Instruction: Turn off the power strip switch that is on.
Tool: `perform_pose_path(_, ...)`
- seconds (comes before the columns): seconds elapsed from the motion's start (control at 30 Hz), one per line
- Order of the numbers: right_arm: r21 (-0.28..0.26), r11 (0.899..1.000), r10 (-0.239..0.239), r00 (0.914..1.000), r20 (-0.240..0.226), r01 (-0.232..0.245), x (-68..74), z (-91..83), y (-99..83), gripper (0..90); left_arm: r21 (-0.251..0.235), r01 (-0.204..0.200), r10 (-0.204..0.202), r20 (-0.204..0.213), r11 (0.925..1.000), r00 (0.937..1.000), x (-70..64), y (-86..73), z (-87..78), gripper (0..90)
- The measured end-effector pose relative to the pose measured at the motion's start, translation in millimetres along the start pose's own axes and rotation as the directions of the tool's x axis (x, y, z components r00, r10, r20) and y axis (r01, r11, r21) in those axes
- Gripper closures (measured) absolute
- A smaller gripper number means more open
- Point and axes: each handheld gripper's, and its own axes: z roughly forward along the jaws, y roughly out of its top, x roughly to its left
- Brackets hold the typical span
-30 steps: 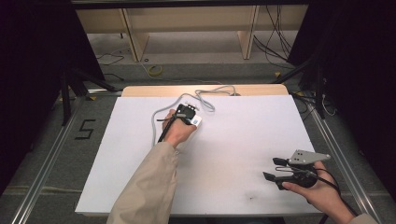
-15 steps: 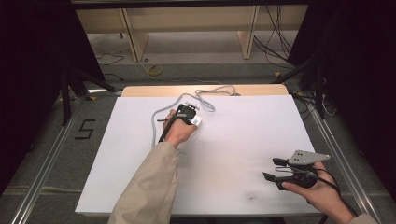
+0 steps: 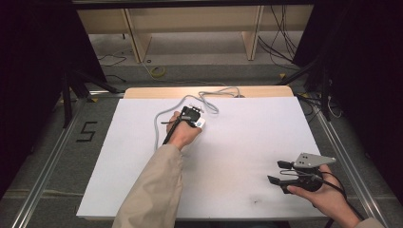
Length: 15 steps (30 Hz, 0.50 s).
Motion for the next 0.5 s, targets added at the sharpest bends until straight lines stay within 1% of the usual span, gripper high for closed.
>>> perform_pose_path(0.13, 0.001, 1.000, -0.001, 1.0000, -0.001, 0.001, 0.2, 0.1, 0.0, 31.2, -0.005, 0.010, -0.010, 0.004, 0.9999, 0.9999, 1.4, 0.3, 0.5, 90.0)
perform_pose_path(0.23, 0.000, 1.000, 0.000, 1.0000, -0.001, 0.000, 0.0, 0.1, -0.1, 31.2, -0.005, -0.001, 0.001, -0.004, 1.0000, 1.0000, 0.4, 0.5, 0.6, 90.0)
perform_pose_path(0.3, 0.001, 1.000, 0.001, 1.0000, -0.001, -0.001, -0.1, 0.1, 0.0, 31.2, -0.002, 0.003, -0.003, -0.007, 1.0000, 1.0000, 0.0, 0.9, 0.6, 90.0)
perform_pose_path(0.43, 0.000, 1.000, -0.001, 1.0000, -0.002, 0.001, 0.2, -0.2, -0.1, 31.2, 0.000, -0.001, 0.001, -0.009, 1.0000, 1.0000, -0.3, 1.2, 0.6, 90.0)
perform_pose_path(0.5, 0.001, 1.000, -0.002, 1.0000, -0.002, 0.002, 0.1, -0.1, -0.1, 31.2, -0.003, 0.008, -0.008, -0.008, 1.0000, 0.9999, -0.3, 1.2, 0.8, 90.0)
